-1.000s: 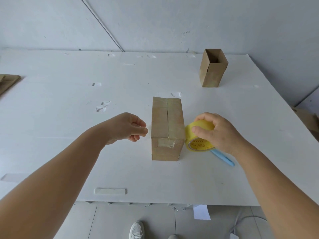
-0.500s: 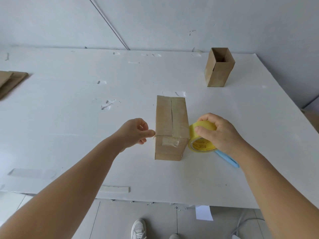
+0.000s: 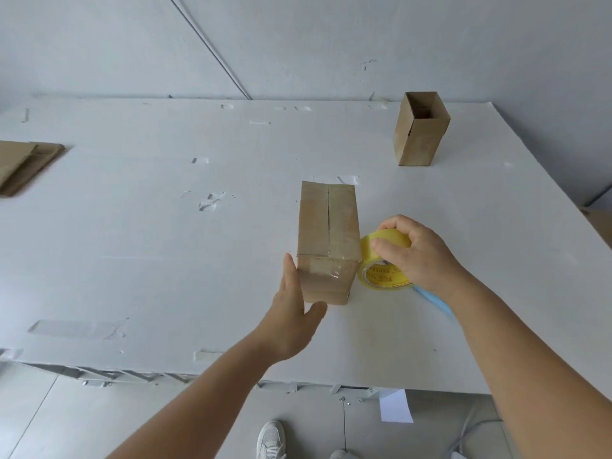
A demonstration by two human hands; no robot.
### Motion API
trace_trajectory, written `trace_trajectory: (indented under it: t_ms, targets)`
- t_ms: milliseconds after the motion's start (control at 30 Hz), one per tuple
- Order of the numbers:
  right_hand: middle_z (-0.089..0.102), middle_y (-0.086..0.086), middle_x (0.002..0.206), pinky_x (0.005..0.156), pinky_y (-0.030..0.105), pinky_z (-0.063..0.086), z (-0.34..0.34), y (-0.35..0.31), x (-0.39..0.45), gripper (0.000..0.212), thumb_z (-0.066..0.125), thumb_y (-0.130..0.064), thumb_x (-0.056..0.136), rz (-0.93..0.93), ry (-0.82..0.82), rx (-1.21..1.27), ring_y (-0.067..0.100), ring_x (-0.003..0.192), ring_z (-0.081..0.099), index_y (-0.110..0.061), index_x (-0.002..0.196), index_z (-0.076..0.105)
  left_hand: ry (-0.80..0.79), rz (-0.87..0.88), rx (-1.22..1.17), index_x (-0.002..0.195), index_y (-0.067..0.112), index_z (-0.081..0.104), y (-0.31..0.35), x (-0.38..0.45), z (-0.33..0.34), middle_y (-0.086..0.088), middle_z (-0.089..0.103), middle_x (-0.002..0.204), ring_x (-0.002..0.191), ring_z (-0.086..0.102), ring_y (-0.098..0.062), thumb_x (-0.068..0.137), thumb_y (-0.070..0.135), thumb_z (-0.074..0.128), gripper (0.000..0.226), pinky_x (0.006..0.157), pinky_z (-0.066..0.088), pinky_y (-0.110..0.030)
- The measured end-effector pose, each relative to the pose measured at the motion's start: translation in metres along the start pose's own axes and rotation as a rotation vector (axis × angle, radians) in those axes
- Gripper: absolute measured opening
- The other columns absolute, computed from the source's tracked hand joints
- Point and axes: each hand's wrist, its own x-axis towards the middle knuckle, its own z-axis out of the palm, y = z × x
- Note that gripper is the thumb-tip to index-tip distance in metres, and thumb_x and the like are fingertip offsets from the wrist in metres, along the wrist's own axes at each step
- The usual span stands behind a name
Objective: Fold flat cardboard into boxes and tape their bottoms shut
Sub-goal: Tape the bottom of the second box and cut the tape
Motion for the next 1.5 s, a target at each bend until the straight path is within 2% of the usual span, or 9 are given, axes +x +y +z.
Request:
trace_trajectory:
  t_ms: [100,333,433,533,633,867,1067,1233,1500]
  targets:
    - [0.061,0.004,0.104,0.085,0.040,0.051,-0.001,-0.002,-0.001,0.022,0.063,-0.048,0.073,0.010,-0.004,0.002,0.024,0.095,0.061,-0.037,0.091,0.059,0.034,0.036,0.010,0.142,0.014,-0.032,0.012,0.006,-0.001,0.020,0.014,0.143,0.133,0.020,-0.001,0.095,0.013,0.052,0.097,0.101,0.019,-0.008]
    - [0.061,0.004,0.103,0.078,0.034,0.048,-0.006,-0.001,-0.002,0.018,0.065,-0.044,0.077,0.025,-0.007,-0.034,0.022,0.093,0.058,-0.035,0.091,0.060,0.134,0.340,0.559,0.152,0.027,-0.001,0.040,0.025,-0.038,0.006,-0.004,0.161,0.146,-0.014,-0.010,0.089,0.060,0.034,0.079,0.115,0.002,-0.034]
    - [0.060,0.003,0.102,0.074,0.032,0.046,-0.004,-0.005,0.000,0.015,0.065,-0.042,0.079,0.016,-0.019,-0.056,0.021,0.091,0.057,-0.035,0.091,0.060,-0.075,0.534,0.927,0.150,0.031,0.022,0.059,0.057,-0.051,0.005,0.006,0.161,0.146,-0.016,-0.013,0.092,0.054,0.046,0.067,0.115,-0.001,-0.039]
    - [0.060,0.003,0.101,0.077,0.034,0.048,-0.005,-0.008,0.002,0.017,0.065,-0.044,0.079,0.015,-0.026,-0.084,0.021,0.091,0.058,-0.034,0.092,0.059,-0.276,0.572,1.178,0.151,0.034,0.011,0.066,0.083,-0.054,0.008,-0.002,0.161,0.146,-0.014,-0.012,0.085,0.054,0.059,0.084,0.116,0.003,-0.036]
    - [0.062,0.003,0.099,0.075,0.033,0.048,-0.005,-0.008,0.004,0.018,0.066,-0.046,0.078,0.020,-0.019,-0.084,0.020,0.090,0.059,-0.035,0.091,0.059,-0.274,0.583,1.200,0.150,0.034,0.009,0.059,0.090,-0.051,0.006,-0.006,0.160,0.147,-0.010,-0.013,0.083,0.048,0.064,0.088,0.114,0.011,-0.037]
    - [0.057,-0.012,0.107,0.076,0.028,0.046,-0.001,-0.004,0.006,0.040,0.055,-0.068,0.063,0.035,-0.018,-0.043,0.009,0.095,0.057,-0.046,0.097,0.057,-0.048,0.601,1.106,0.132,0.034,0.036,0.052,0.091,-0.038,0.005,0.026,0.141,0.135,0.017,-0.015,0.068,0.053,0.068,0.074,0.102,0.018,-0.039]
    - [0.065,-0.015,0.086,0.077,0.029,0.050,0.002,0.013,0.003,0.030,0.060,-0.060,0.070,0.078,0.036,0.247,0.008,0.085,0.063,-0.039,0.092,0.062,-0.068,0.573,1.171,0.131,0.031,0.034,0.048,0.092,-0.036,0.002,0.018,0.151,0.145,0.006,-0.016,0.063,0.051,0.074,0.081,0.104,0.017,-0.047]
    - [0.060,-0.014,0.069,0.065,0.024,0.043,0.000,0.007,0.009,0.026,0.057,-0.055,0.074,0.037,0.046,0.138,0.004,0.067,0.056,-0.031,0.080,0.061,-0.114,0.540,1.203,0.135,0.030,0.029,0.046,0.094,-0.037,0.004,0.007,0.157,0.147,-0.003,-0.016,0.066,0.048,0.076,0.085,0.107,0.012,-0.052]
    - [0.054,-0.004,0.092,0.069,0.031,0.043,-0.005,0.014,0.017,0.027,0.056,-0.059,0.079,0.152,-0.019,-0.359,0.016,0.085,0.054,-0.033,0.086,0.059,-0.122,0.505,1.188,0.134,0.031,0.025,0.047,0.094,-0.036,0.006,0.005,0.155,0.146,-0.005,-0.015,0.070,0.053,0.071,0.082,0.109,0.016,-0.054]
